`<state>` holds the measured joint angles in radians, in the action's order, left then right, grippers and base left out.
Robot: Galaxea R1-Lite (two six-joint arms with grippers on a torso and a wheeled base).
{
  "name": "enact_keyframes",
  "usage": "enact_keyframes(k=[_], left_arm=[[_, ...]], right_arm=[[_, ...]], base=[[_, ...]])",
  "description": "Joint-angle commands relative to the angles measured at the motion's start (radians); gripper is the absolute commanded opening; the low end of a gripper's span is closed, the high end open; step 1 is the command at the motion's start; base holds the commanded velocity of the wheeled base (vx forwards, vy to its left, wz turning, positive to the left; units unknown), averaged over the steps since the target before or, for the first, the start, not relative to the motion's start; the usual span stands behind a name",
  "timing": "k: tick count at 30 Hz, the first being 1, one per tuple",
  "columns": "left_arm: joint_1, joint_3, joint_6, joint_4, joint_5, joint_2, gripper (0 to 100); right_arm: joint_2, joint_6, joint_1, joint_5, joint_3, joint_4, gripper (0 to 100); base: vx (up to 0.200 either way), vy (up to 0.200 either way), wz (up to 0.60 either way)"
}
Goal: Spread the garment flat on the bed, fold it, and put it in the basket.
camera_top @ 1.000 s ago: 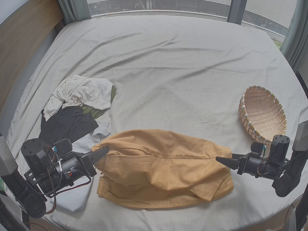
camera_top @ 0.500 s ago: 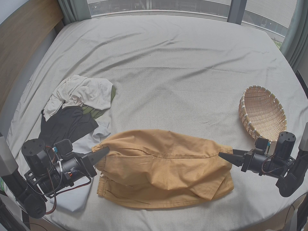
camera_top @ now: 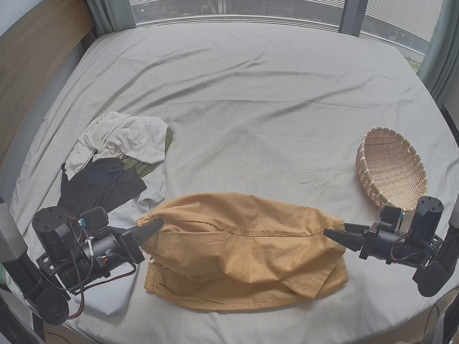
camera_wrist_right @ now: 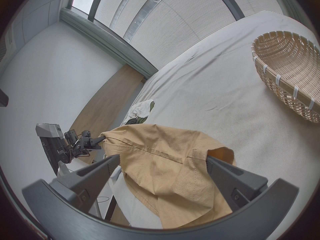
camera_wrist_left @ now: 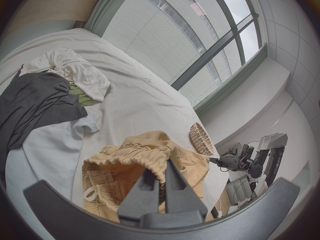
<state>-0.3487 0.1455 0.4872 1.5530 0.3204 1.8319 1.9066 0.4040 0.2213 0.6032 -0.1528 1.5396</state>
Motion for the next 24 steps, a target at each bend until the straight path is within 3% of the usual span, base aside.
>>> enact_keyframes(k=[1,10,24], left_arm=[[0.001,0.0,0.001,0.002,0.0,0.0,0],[-0.001,-0.001,0.001,0.002,0.0,-0.003,0],[-0.001,0.002,0.002,0.004,-0.001,-0.005,0]], right_arm=[[-0.011,-0.001,-0.003,0.0,0.001,0.001,100],[0.098,-0.005,-0.042,0.003,-0.008,0.001,100],[0.178,-0.002,-0.03,0.001,-0.091,0.002,100]], base=[[0.0,0.0,0.0],[0.0,0.0,0.0],[0.0,0.0,0.0]])
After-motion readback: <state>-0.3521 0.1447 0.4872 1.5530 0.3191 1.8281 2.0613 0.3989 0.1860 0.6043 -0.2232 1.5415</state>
